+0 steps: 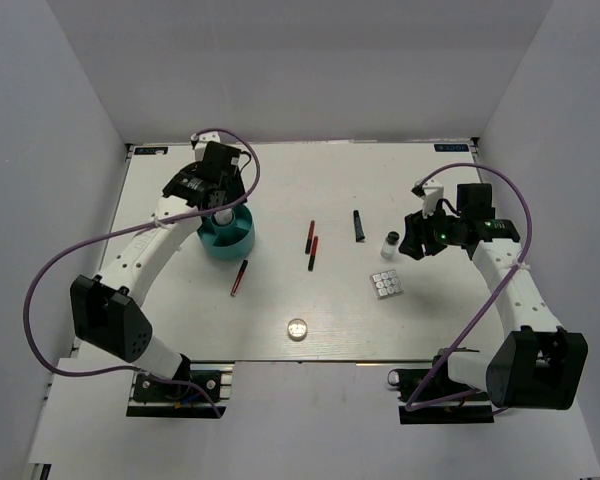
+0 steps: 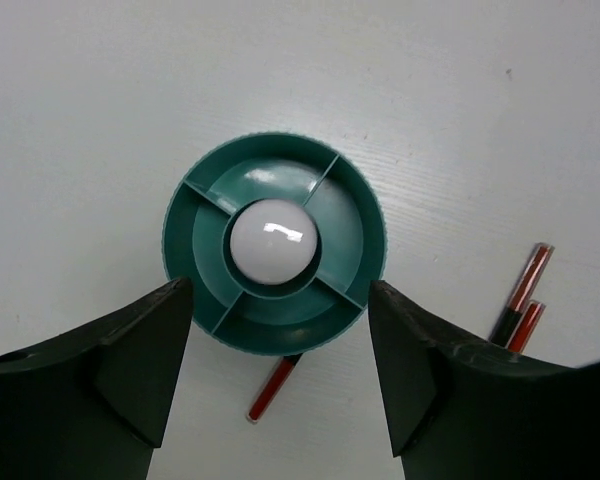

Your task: Organize the makeup

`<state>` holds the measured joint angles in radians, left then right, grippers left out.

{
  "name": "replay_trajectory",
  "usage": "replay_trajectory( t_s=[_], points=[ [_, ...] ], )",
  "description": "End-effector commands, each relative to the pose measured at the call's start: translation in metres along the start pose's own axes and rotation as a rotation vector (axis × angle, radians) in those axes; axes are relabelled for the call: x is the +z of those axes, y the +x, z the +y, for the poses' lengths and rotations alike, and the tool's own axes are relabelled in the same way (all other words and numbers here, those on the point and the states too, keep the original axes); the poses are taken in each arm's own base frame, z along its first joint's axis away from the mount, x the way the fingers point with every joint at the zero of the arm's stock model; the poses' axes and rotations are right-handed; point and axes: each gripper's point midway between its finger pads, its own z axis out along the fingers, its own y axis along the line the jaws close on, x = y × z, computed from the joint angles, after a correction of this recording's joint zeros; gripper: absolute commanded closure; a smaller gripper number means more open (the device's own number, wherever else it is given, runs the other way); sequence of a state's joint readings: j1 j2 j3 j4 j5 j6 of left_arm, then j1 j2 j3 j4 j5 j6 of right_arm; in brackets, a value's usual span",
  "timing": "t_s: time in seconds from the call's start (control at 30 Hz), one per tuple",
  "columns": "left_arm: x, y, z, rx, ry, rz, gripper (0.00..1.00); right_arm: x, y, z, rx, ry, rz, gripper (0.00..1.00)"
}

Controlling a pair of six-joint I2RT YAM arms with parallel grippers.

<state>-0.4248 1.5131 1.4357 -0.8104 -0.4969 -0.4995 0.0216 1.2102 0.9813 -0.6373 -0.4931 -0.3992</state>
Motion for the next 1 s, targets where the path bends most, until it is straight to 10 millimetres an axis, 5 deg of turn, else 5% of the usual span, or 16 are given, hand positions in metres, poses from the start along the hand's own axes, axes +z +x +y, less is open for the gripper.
replay_trajectory(
  t_s=[0.0,0.1,0.17,0.27,0.33,0.43,0.63,0.8,0.97],
  points=[
    [-0.028,-0.043,-0.003,-0.049,0.051,-0.101,0.19,-0.003,-0.006,0.001,-0.016,0.006,-0.034,0.41],
    [-0.057,-0.062,-0.015,-0.038,0.172,-0.162,0.2,-0.003,-0.006,0.001,-0.016,0.005,-0.035,0.41],
    [-0.086,-0.065,-0.031,-0.007,0.337,-0.192,0.31,-0.002,-0.004,0.002,-0.014,-0.001,-0.033,0.41],
    [-0.113,-0.036,-0.054,0.071,0.581,-0.13,0.59,0.0,-0.003,0.006,-0.02,-0.023,-0.034,0.41],
    [-0.121,0.008,-0.073,0.142,0.744,-0.006,0.63,0.0,-0.003,0.01,-0.021,-0.049,-0.039,0.42],
    [-0.113,0.066,-0.076,0.199,0.81,0.166,0.65,0.002,-0.001,0.019,-0.038,-0.106,-0.045,0.44],
    [-0.1,0.141,-0.069,0.276,0.718,0.381,0.45,0.002,-0.002,0.038,-0.086,-0.208,-0.082,0.46],
    [-0.076,0.177,-0.055,0.373,0.516,0.442,0.38,0.004,-0.001,0.037,-0.09,-0.21,-0.082,0.45],
    [-0.049,0.188,-0.035,0.432,0.273,0.385,0.38,0.005,0.001,0.036,-0.085,-0.208,-0.08,0.44]
  ],
)
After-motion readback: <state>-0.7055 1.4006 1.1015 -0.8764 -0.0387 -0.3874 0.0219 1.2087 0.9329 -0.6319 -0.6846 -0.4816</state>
